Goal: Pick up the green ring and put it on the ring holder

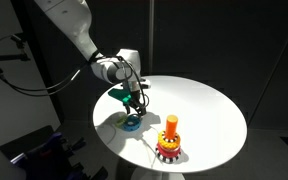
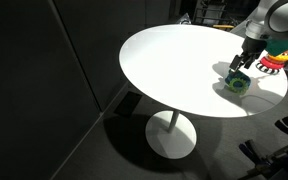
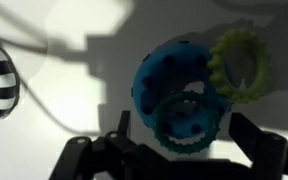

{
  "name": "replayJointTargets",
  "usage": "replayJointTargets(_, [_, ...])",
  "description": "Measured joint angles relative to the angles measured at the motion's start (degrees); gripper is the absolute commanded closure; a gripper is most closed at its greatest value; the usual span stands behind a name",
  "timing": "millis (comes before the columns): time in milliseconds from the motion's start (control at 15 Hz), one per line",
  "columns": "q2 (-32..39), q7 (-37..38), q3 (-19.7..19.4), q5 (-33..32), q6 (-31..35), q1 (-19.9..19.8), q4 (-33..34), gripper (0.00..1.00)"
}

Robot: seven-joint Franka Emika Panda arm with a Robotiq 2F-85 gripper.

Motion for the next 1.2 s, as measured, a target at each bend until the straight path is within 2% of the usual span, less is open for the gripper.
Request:
replayJointTargets(667, [1.7, 0.0, 0.0, -0.2, 0.0, 0.1, 1.0, 0.0])
replayJointTargets(733, [1.9, 0.0, -0.1, -0.2, 0.0, 0.1, 1.0, 0.19])
replayJointTargets(1000, [2.3, 0.1, -0.1, -0.2, 0.0, 0.1, 1.4, 0.51])
replayJointTargets(1067, [2.3, 0.1, -0.1, -0.2, 0.0, 0.1, 1.6, 0.54])
replayJointTargets(1200, [2.3, 0.3, -0.2, -0.2, 0.0, 0.1, 1.8, 0.54])
